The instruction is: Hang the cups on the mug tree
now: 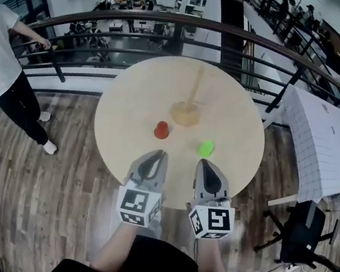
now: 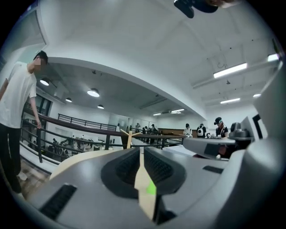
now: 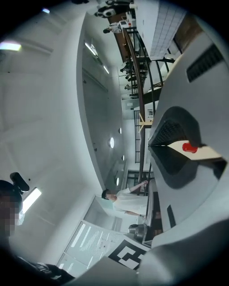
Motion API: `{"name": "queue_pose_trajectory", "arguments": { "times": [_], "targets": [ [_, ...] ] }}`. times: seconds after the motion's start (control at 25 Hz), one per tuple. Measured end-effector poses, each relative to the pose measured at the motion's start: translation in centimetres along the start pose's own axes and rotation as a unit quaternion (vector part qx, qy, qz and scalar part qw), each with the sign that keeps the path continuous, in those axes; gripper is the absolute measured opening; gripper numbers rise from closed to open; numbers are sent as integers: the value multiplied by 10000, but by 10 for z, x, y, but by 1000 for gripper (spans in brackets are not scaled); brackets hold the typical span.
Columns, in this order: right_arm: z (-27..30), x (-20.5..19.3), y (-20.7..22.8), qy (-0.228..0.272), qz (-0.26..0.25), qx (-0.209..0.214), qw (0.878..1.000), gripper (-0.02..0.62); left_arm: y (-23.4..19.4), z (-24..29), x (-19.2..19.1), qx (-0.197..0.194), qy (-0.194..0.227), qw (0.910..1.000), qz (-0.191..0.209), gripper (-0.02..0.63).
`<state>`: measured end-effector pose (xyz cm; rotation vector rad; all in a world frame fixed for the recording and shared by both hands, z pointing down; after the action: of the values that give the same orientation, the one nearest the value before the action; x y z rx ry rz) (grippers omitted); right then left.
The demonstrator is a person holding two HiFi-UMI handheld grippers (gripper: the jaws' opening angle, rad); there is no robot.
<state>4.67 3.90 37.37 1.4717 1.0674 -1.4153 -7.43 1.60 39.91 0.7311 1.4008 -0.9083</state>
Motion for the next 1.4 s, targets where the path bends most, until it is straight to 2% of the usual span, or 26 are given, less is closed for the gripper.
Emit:
{"name": "queue_pose_trajectory", "arguments": {
  "times": [0.16, 0.36, 0.6, 0.64, 0.68, 0.72, 0.84, 1.0, 1.04, 1.08, 1.12, 1.16, 1.28, 1.36, 1.4],
  "targets": [
    [43, -21, 35, -230, 185, -150, 9995, 9, -16, 46, -6, -20, -168, 9998, 47, 34],
    [81, -26, 34, -248, 241, 378, 9987, 11, -38, 81, -13, 138, -333, 9993, -89, 34],
    [111, -34, 42, -386, 184, 866, 9953, 11, -42, 122, -20, 157, -477, 9984, -278, 34],
    [113, -34, 45, -406, 236, 1045, 9934, 29, -41, 126, -21, 162, -499, 9981, -312, 34],
    [115, -37, 47, -483, 258, 1254, 9906, 148, -42, 131, -21, 166, -523, 9979, -337, 34],
    [118, -42, 51, -632, 211, 1437, 9874, 237, -42, 136, -22, 168, -546, 9977, -352, 34],
    [125, -63, 78, -1212, -151, 1587, 9797, 286, -43, 151, -25, 186, -624, 9971, -388, 34],
    [131, -84, 120, -1795, -385, 1577, 9703, 300, -45, 162, -32, 226, -722, 9963, -416, 34],
    [131, -91, 127, -2029, -532, 1750, 9620, 303, -45, 165, -34, 223, -755, 9960, -416, 34],
    [131, -100, 132, -2330, -755, 2040, 9478, 305, -45, 168, -35, 218, -781, 9958, -415, 34],
    [130, -110, 135, -2676, -1059, 2400, 9272, 308, -44, 170, -34, 216, -799, 9957, -411, 34],
    [129, -120, 137, -3037, -1446, 2763, 9003, 310, -45, 172, -34, 216, -811, 9957, -404, 34],
    [126, -155, 146, -3975, -2754, 3542, 8004, 313, -47, 175, -31, 232, -826, 9957, -363, 34],
    [126, -178, 150, -4401, -3141, 3945, 7430, 313, -52, 174, -29, 299, -812, 9956, -355, 34],
    [127, -189, 151, -4577, -3143, 4119, 7225, 313, -55, 173, -29, 349, -804, 9955, -359, 34]
  ]
}}
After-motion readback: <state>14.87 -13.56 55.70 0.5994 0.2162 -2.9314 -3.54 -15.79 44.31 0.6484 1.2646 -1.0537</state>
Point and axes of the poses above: the fingertips, and each gripper's own axes: z forward along the fingers, y to its right, x out of its top, the point moved 2 cm from there along -z, backward along the fingers, and after that the axes turned 1 degree about y, right-handed, at the moved point
